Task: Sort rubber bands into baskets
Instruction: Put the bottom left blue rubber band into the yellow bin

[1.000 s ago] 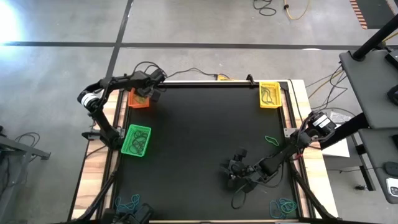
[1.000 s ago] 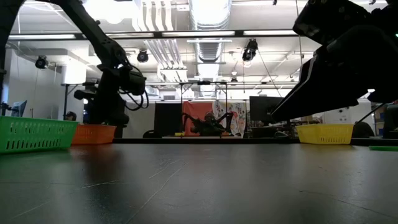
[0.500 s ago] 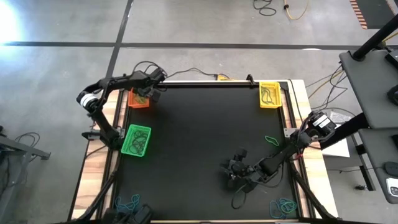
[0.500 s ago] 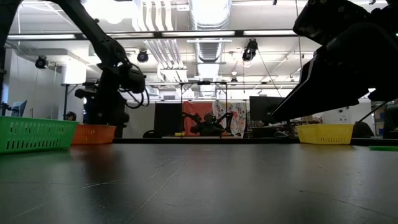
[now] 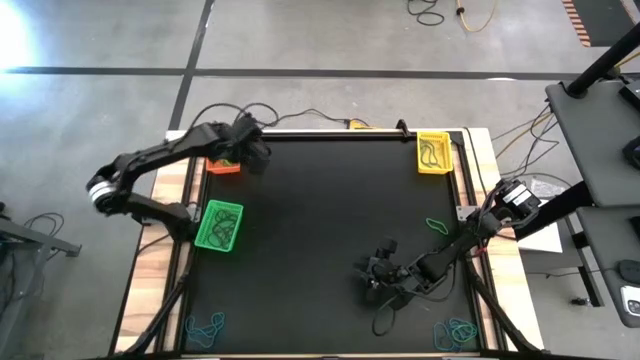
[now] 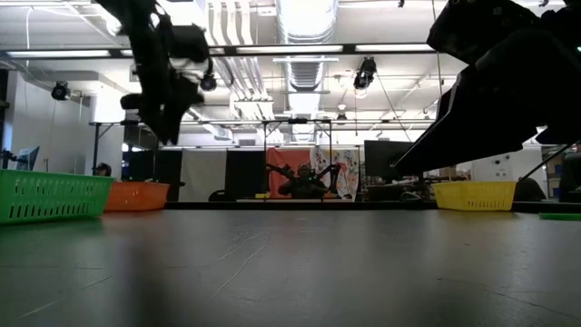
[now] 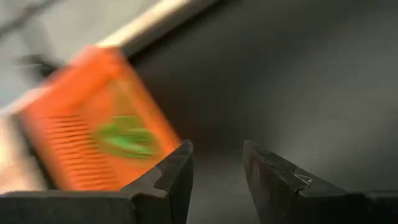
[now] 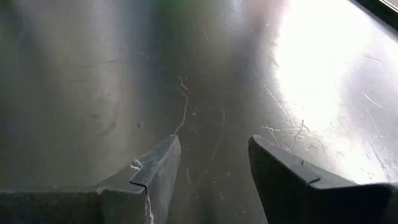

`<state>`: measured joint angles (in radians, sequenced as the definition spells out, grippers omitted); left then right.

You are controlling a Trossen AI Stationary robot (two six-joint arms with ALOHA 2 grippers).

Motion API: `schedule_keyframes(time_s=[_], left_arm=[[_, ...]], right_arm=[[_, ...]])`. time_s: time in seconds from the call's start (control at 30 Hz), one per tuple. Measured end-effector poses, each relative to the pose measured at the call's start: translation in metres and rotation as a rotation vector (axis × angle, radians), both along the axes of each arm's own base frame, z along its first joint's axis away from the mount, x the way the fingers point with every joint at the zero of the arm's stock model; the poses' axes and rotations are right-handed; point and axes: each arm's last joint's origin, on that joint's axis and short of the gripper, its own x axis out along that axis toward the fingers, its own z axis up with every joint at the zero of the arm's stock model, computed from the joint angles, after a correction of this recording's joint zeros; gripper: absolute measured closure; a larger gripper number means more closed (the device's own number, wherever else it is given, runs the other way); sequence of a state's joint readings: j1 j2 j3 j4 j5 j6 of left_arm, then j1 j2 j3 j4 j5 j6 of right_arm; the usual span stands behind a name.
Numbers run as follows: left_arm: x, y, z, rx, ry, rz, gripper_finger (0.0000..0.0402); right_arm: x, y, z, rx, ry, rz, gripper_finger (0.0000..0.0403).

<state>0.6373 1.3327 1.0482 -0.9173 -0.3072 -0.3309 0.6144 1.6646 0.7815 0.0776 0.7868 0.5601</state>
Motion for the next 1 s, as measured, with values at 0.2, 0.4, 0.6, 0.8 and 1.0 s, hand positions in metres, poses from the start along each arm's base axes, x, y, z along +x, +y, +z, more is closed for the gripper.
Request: schedule_keyframes(time_s=[0.2,0.4,0.6,0.8,1.0], left_arm=[[0.008,-0.063,0.018,-0.224,-0.251,-0.331,0.0277],[0.008,-0.124,0.018,-0.475,-0.353,-0.494,0.0277],[0.0,-0.189,-0.003,-0.472,-0.264,-0.5,0.0276],[-0.021,-0.259,-0.035,-0.611,-0.2,-0.56,0.0276],[-0.039,-0.316,-0.055,-0.795,-0.164,-0.435,0.0276]], right_arm=[[0.002,0.001,0.002,0.011,-0.027,0.008,0.0216],[0.004,0.003,0.004,0.035,-0.059,0.005,0.0216],[0.004,0.003,0.004,0.036,-0.058,0.008,0.0216],[0.004,0.003,0.004,0.034,-0.058,0.009,0.0216],[0.004,0.003,0.004,0.007,-0.048,0.026,0.0216]])
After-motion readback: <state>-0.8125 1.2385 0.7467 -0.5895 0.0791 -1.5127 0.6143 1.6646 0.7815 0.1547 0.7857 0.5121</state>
